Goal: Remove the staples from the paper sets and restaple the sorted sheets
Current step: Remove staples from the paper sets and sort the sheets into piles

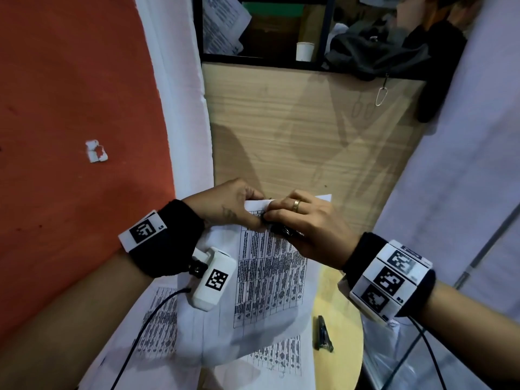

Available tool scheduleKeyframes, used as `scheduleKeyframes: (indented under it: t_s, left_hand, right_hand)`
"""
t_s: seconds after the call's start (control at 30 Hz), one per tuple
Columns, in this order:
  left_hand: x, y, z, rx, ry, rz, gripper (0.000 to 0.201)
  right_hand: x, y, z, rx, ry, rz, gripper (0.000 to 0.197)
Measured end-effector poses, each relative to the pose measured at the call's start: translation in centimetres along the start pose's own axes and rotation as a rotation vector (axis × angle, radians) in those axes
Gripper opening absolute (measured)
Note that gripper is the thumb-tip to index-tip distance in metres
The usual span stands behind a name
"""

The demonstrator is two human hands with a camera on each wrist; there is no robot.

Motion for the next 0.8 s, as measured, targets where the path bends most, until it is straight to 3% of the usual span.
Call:
scheduleKeyframes:
  t_s: [0.23,0.4,0.5,0.67,0.8]
  left_hand:
    - [0.0,0.0,0.2,0.0,0.039,-0.032,0.032]
    - [0.7,0.2,0.2,-0.037,0.182,-0.027,0.034]
    - [0.4,0.0,0.7,-0.021,0.154,-0.044,0.042]
    - [0.1,0.2,1.0,0.027,0.109,-0.045,0.036]
    - [-0.1,0.6,0.8,0.054,0.051,-0.054,0.016]
  right_hand:
    - [-0.8,0.5,0.2,0.012,0.035,0.013,0.018]
    - [-1.7,1.6,1.2,-0.203,0.277,-0.114,0.012]
    - [-2.0,1.0,1.9,-0.246,0.343,-0.159,0.012]
    - [-1.6,-0.5,1.4,-0.088,0.274,-0.088,0.026]
    - [-1.1,-0.5,0.4,0.024,0.079,-0.012,0.024]
Point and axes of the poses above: each hand's wrist, its own z-axis towards the middle knuckle, its own x-axis out of the palm, y = z × x, the point moved 1 cm from there along z, towards the middle knuckle, and after that the axes turned 1 degree about y, right-handed, at the moved point
